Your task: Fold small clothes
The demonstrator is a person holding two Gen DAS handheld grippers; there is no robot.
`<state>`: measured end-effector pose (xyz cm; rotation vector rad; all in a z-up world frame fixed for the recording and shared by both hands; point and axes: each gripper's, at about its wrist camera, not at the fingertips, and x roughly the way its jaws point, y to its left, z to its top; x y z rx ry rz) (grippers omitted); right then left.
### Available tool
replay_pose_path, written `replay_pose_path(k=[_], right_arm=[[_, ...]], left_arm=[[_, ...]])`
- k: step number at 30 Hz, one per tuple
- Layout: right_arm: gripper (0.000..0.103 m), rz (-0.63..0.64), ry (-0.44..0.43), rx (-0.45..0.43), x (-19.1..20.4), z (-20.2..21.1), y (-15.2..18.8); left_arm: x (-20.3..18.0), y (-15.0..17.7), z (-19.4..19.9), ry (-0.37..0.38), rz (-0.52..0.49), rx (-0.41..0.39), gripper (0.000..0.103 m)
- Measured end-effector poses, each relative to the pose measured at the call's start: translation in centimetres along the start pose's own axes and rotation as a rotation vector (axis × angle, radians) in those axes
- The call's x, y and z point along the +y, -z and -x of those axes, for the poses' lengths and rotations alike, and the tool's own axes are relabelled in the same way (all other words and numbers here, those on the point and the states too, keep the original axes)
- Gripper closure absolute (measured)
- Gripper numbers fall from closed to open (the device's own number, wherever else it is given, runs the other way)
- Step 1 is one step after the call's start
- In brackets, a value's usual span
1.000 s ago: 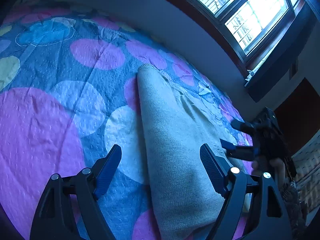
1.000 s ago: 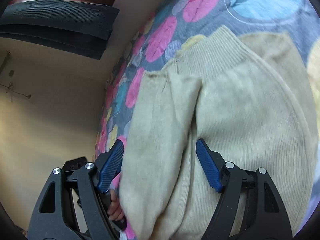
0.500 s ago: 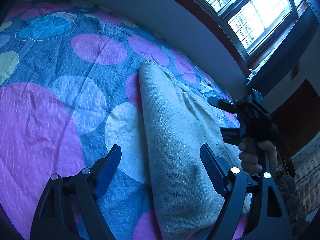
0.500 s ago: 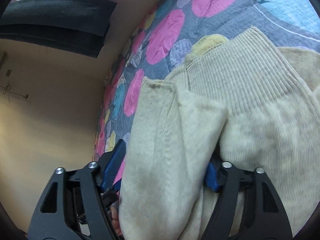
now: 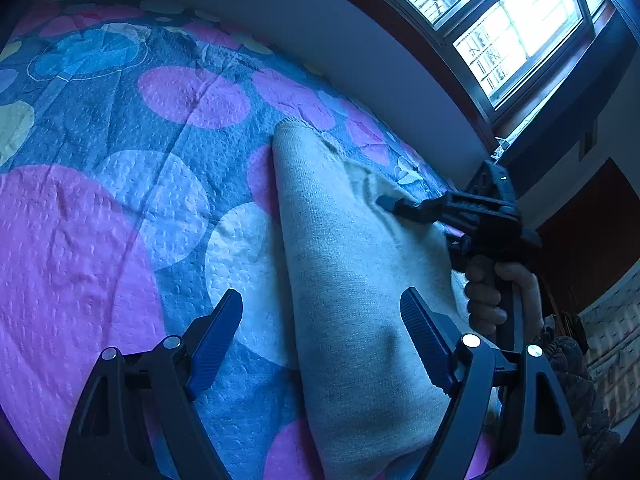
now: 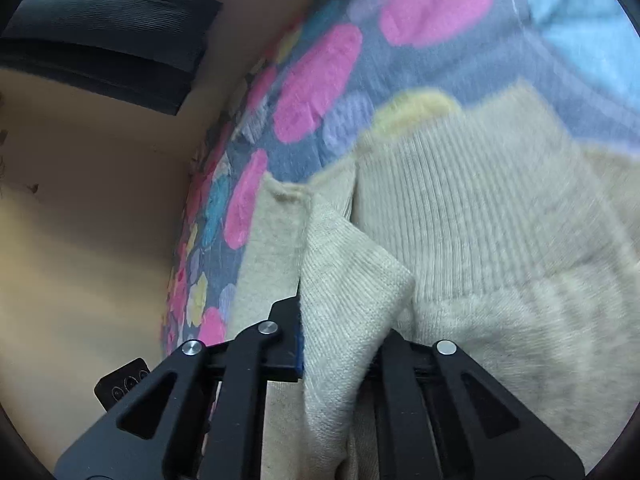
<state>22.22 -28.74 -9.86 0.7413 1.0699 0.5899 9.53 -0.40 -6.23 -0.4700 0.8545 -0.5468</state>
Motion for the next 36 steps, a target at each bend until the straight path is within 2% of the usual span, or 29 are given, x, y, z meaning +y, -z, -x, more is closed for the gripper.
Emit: replay_pose_path(k=[7, 10, 15, 19, 24, 27, 29, 36], right_arm=[[0.095, 0.082, 0.066, -0.116, 1.5, 5.2, -1.2], [0.095, 0.06, 0.101, -0.15, -0.2, 7.4, -1.6], [0.095, -0.022, 0.173, -0.138, -4.6, 7.8, -1.1], [0.096, -0.097, 0.15, -0.148, -7.9, 7.8, -0.2], [0.094, -0.141, 0.084, -0.156, -8.3, 8.7, 0.3], [0.088, -0.16, 0.059, -0.162, -8.0, 10.6, 1.5], [0.077, -0.143, 0.053, -0.169, -7.4, 12.3, 3.3], [0.057, -0.156, 0.042, -0.167, -6.6, 16.9, 11.5]], left_arm=[[-0.3, 0.3, 0.1, 0.027, -0.014, 0.009, 0.023], [-1.1, 0.5, 0.3, 0.023, -0.057, 0.005, 0.023], [-2.6, 0.9, 0.6, 0.048, -0.131, 0.0, 0.023], [-3.9, 1.1, 1.1, 0.096, -0.198, -0.013, 0.023], [-5.5, 1.8, 0.7, 0.116, -0.315, 0.03, 0.023], [-5.8, 2.1, 0.6, 0.107, -0.349, 0.029, 0.023], [-5.8, 2.0, 0.4, 0.102, -0.355, 0.033, 0.023], [-5.3, 1.9, 0.0, 0.092, -0.327, 0.043, 0.023]])
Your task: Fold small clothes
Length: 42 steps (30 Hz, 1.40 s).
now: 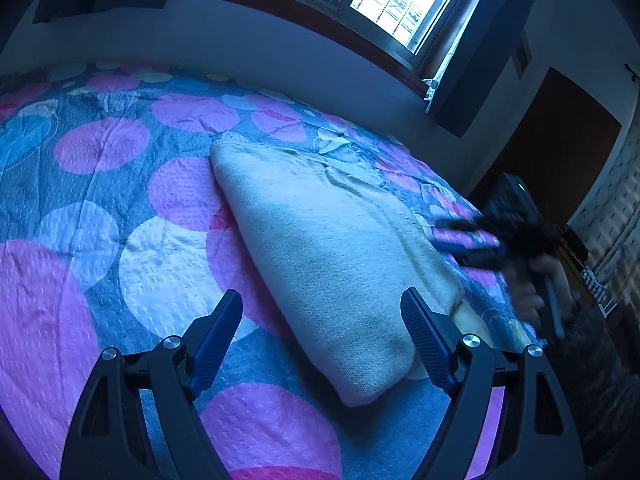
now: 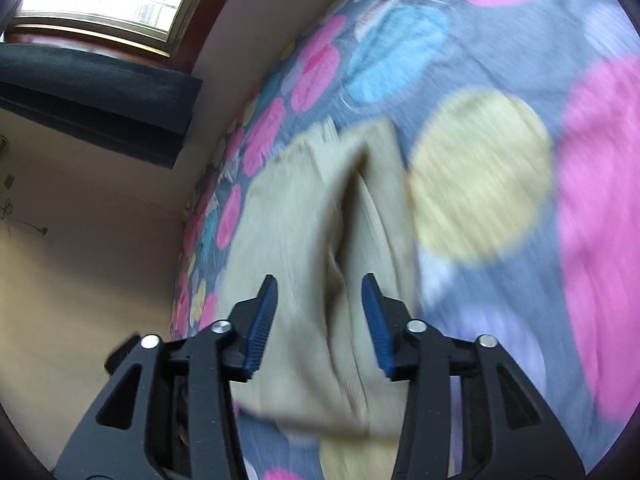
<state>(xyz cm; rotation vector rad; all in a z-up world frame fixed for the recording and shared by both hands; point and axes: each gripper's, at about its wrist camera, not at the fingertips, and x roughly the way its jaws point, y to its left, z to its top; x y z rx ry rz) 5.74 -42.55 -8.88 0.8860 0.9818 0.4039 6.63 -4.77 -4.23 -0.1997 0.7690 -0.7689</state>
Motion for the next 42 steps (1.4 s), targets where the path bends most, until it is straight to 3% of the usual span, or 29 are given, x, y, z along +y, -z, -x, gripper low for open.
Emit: replay_pose_path(k=[4, 10, 12, 13, 16, 21, 24, 27, 30, 33, 37, 42], right_arm=[[0.055, -0.034, -0.054, 0.039, -0.5, 0.3, 2.7], [0.051, -0.02, -0.09, 0.103, 0.6, -2.3, 3.2], [0.066, 0.019, -0.047, 0.102, 1.6, -2.7, 3.1], [0.084, 0.04, -0.024, 0.104, 2.0, -2.6, 3.0], [0.091, 0.053, -0.019, 0.085, 2.7, -1.8, 2.9], [0.092, 0.079, -0.051, 0.013, 3.4, 1.1, 2.6], [0.092, 0.085, -0.044, 0.018, 3.3, 1.4, 2.5], [0.092, 0.092, -0.057, -0.002, 3.9, 1.9, 2.2], [0.093, 0.118, -0.062, -0.035, 4.6, 3.2, 1.6], [0.093, 0.129, -0.039, -0.055, 3.9, 4.5, 2.0], [0.093, 0.055, 0.031, -0.024, -0.3, 3.8, 3.2], [0.093, 0.018, -0.009, -0.029, -2.3, 3.1, 3.7]], left_arm=[[0.3, 0.1, -0.3, -0.011, 0.017, 0.014, 0.023], [1.6, 0.3, 0.2, -0.007, 0.093, 0.004, 0.023], [2.0, 0.5, 0.5, 0.004, 0.13, 0.0, 0.023], [2.0, 0.6, 0.6, 0.015, 0.144, -0.002, 0.023], [1.5, 1.1, 1.4, 0.054, 0.169, -0.009, 0.023], [-2.7, 2.6, 2.3, 0.049, 0.021, 0.018, 0.023], [-4.7, 3.9, 1.2, -0.025, -0.065, 0.076, 0.023], [-5.9, 4.1, -0.3, -0.153, -0.13, 0.122, 0.023], [-4.9, 3.3, -0.6, -0.24, -0.066, 0.087, 0.023], [-2.9, 3.8, -0.9, -0.207, 0.033, 0.13, 0.023], [-2.6, 4.0, -0.8, -0.188, 0.047, 0.143, 0.022], [-2.3, 4.1, -0.5, -0.174, 0.062, 0.139, 0.022]])
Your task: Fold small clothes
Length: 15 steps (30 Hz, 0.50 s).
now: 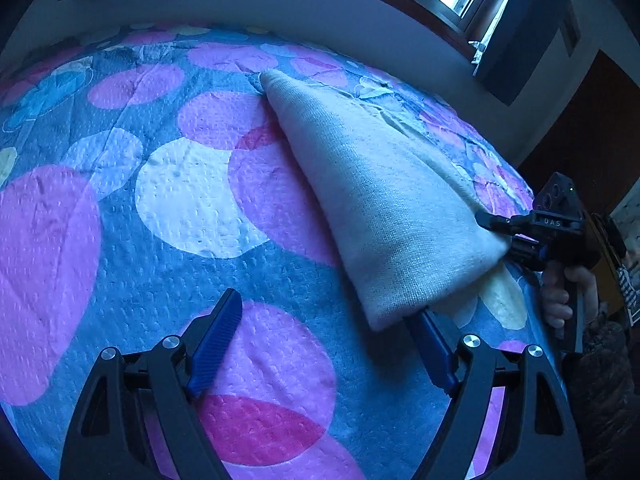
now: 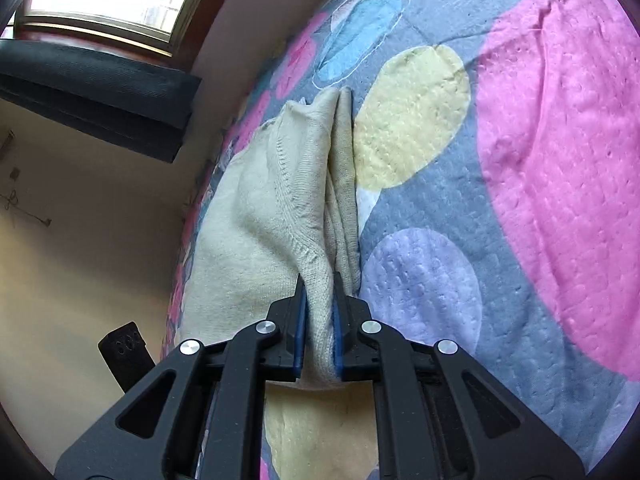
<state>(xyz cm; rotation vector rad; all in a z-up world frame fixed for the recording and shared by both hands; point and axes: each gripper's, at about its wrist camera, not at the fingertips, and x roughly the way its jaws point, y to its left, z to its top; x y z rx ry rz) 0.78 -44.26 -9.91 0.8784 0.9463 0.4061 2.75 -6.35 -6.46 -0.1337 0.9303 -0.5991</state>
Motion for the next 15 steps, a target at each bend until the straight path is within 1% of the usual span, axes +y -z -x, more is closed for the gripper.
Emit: replay_pose_path(k=[1, 3, 6, 7, 9, 10, 11, 12, 15], right_arm=[[0.093, 0.015, 0.012, 0.0, 0.4, 0.1, 0.1], [0.092, 0.031, 0.019, 0.012, 0.8, 0.1, 0.2], [0.089, 0.006, -0.002, 0.028, 0.6, 0.4, 0.3], [0.086, 0.001, -0.006, 0.033, 0.8, 0.5, 0.3], [0.083, 0.018, 0.008, 0.037, 1.4, 1.1, 0.2], [0.08, 0.039, 0.018, 0.031, 2.0, 1.5, -0.1], [0.073, 0.048, 0.019, 0.017, 2.3, 1.9, -0.6], [0.07, 0.045, 0.014, -0.001, 2.4, 2.2, -1.4], [0.07, 0.006, 0.011, -0.03, 2.8, 1.4, -4.5]], left_arm=[[0.0, 0.0, 0.3, 0.007, 0.002, -0.006, 0.022], [0.2, 0.0, 0.8, 0.047, 0.009, -0.019, 0.022], [-0.1, -0.1, 2.4, 0.147, 0.008, -0.051, 0.022], [-0.2, -0.3, 3.1, 0.187, 0.003, -0.065, 0.022], [-0.5, -0.7, 4.1, 0.23, -0.006, -0.089, 0.022], [-0.6, -1.1, 4.4, 0.236, -0.006, -0.105, 0.022], [-0.9, -1.7, 3.9, 0.231, -0.01, -0.105, 0.022], [-1.2, -2.4, 3.2, 0.214, -0.021, -0.098, 0.022], [-1.8, -3.9, 0.5, 0.142, -0.031, -0.082, 0.022]])
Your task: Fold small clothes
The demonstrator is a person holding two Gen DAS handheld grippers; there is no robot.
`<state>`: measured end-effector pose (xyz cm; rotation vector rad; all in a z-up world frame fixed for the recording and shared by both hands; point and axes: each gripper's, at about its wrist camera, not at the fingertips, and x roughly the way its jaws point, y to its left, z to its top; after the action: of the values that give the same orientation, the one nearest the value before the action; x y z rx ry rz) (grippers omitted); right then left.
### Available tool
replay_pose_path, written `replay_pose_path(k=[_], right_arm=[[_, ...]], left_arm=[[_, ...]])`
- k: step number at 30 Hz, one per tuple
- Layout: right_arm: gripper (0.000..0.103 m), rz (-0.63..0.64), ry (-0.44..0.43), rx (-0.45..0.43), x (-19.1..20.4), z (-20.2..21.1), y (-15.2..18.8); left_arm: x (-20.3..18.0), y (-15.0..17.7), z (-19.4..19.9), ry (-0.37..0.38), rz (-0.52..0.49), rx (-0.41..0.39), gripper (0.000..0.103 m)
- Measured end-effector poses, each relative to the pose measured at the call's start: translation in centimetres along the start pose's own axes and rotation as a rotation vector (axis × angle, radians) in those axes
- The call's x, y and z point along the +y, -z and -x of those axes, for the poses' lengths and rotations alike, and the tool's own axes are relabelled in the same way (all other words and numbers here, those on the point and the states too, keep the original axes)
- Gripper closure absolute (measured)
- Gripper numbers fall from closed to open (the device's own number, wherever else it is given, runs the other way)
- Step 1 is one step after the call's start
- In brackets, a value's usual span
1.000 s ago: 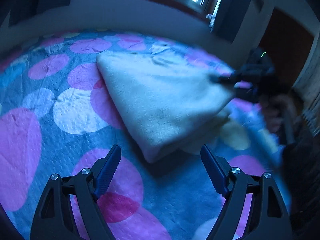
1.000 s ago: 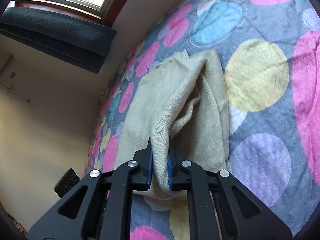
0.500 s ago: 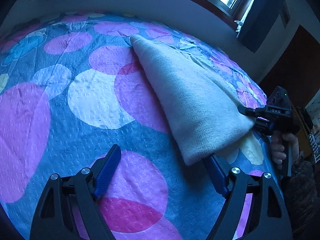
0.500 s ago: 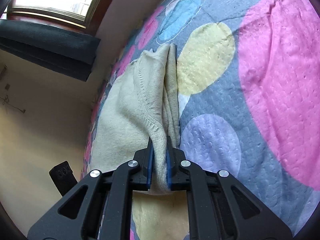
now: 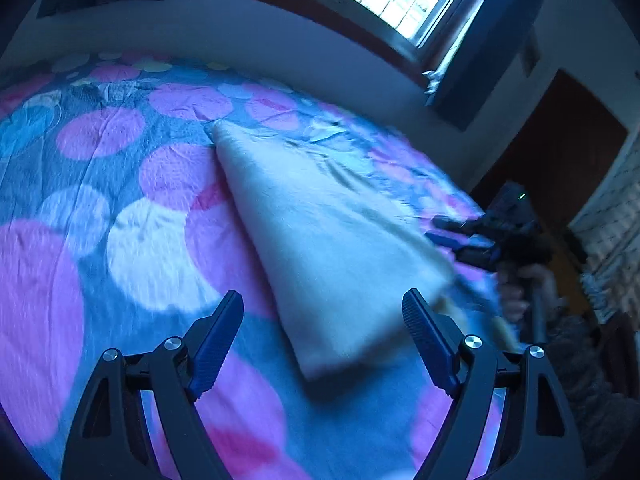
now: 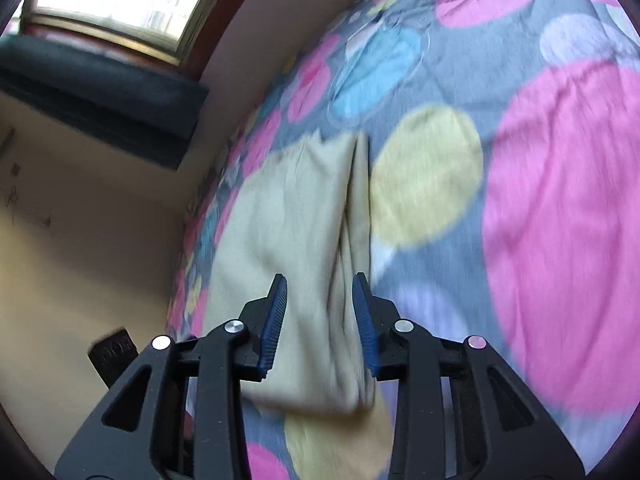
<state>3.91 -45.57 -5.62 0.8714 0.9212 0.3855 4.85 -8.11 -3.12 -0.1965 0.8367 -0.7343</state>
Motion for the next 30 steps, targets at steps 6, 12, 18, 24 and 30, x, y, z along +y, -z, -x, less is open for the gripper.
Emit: replay_pose_path(k=[6, 12, 18, 24, 30], right_arm=[[0.07, -0.038, 0.026, -0.002, -0.7, -4.8, -5.0], [0.098, -0.014, 0.064, 0.033, -0.7, -8.1, -7.1], [0.099, -0.049, 0.083, 0.02, -2.5, -9.2, -7.5], [0.097, -0.06, 0.055, 0.01, -2.4, -8.1, -7.0], [0.078, -0.059, 0.017, -0.009, -1.4, -4.8, -4.3]], left_arm=[[2.4, 0.3, -4.1, -0.044, 0.092, 0.079, 0.022], [3.0, 0.6, -4.0, -0.021, 0.096, 0.069, 0.022], [2.6, 0.8, -4.0, -0.029, 0.084, 0.073, 0.021], [2.6, 0.6, -4.2, -0.026, 0.084, 0.071, 0.021], [2.6, 0.6, -4.1, -0.026, 0.084, 0.069, 0.021]])
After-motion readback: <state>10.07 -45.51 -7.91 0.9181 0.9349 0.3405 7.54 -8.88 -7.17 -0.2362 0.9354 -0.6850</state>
